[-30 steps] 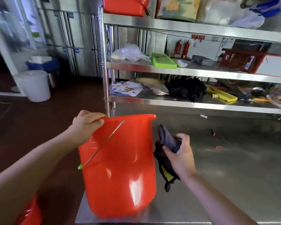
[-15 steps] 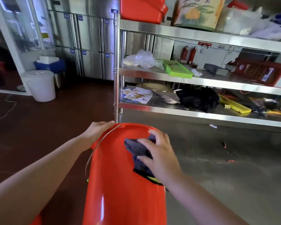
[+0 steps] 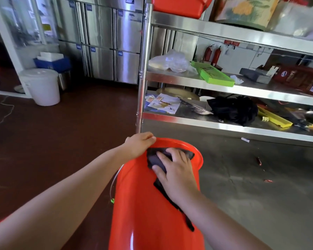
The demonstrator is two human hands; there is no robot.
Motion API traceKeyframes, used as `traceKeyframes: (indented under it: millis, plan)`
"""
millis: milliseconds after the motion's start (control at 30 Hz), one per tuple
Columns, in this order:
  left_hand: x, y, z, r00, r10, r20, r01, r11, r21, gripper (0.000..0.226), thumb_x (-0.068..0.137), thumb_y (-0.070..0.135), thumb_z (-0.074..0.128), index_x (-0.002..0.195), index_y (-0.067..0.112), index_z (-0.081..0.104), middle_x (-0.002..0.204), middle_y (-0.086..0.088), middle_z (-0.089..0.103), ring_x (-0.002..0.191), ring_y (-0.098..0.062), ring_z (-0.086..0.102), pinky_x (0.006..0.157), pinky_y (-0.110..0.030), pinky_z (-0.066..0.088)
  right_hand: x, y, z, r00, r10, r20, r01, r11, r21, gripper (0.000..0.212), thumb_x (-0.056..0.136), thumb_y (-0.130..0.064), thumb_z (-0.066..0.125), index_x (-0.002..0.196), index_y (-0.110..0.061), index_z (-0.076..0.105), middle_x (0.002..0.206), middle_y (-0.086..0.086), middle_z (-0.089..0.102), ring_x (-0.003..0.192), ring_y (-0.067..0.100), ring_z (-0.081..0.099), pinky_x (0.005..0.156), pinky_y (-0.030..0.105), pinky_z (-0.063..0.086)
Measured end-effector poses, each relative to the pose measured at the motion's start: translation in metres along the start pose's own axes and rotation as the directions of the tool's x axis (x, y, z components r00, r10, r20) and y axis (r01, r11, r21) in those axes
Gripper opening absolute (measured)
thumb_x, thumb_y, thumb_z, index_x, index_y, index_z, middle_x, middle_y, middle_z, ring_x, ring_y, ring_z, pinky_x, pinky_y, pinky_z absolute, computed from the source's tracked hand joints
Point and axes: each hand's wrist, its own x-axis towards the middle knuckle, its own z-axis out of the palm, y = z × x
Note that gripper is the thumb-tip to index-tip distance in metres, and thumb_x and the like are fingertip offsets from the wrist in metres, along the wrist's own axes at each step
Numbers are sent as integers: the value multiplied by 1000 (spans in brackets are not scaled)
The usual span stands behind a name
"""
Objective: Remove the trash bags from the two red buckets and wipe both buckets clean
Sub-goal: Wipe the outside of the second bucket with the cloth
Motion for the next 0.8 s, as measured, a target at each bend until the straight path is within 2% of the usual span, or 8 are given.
traceKeyframes:
  millis: [200,233,300,367,433,533,667,800]
  plan:
    - [14,-15,-4,998,-44,38,49,988,-146,32,99,36,41,102,13,64,114,-11,65,117,-26,54,111,-44,27,32,-2,11,1000,-11,1,11,1000,-21,42,87,-51,50,121,-28,62,118,-1,48,114,20,42,99,32,30]
    - [14,-17,-6,998,-30,60,40,984,-173,32,97,37,43,99,13,64,113,-12,64,115,-26,54,109,-45,30,29,-3,11,1000,-17,10,17,1000,-16,44,87,-51,50,122,-28,62,120,-1,48,114,21,42,99,33,30]
    - [11,-20,-8,995,-29,91,46,980,-195,27,97,39,44,103,22,63,116,-2,59,112,-20,50,107,-34,29,19,-6,10,999,-27,35,28,1000,-4,46,86,-52,51,124,-28,62,122,0,48,115,23,42,101,34,27]
    - [8,-23,-9,995,-34,94,54,973,-223,29,99,34,43,113,17,61,122,-8,59,118,-25,51,111,-36,30,-1,-9,8,995,-60,76,57,998,35,47,85,-50,52,124,-26,62,123,2,49,115,25,43,103,34,26]
    - [8,-26,-11,997,-31,70,47,969,-241,27,99,30,44,109,13,61,120,-19,60,118,-33,53,110,-40,34,-24,-14,5,990,-104,96,94,990,104,45,84,-47,54,121,-23,65,123,5,51,114,26,45,103,36,29]
    - [1,-25,-12,998,-24,64,42,954,-297,20,100,24,43,104,15,61,105,-9,60,103,-18,53,95,-28,38,-67,-17,2,980,-176,91,158,972,176,41,83,-40,61,117,-17,67,124,10,53,118,28,47,106,42,33]
    - [-3,-23,-10,997,-74,37,81,953,-293,35,100,24,43,125,5,56,130,-17,56,122,-26,51,109,-34,33,-122,-13,-1,963,-251,103,219,943,249,41,85,-35,64,122,-16,65,129,14,51,128,28,42,111,48,28]
    - [-7,-22,-10,995,-102,7,100,953,-287,34,99,27,43,122,9,58,123,-16,59,104,-21,56,102,-32,38,-153,-11,0,952,-295,86,258,919,298,41,85,-35,62,122,-18,65,132,14,50,133,25,36,113,47,25]
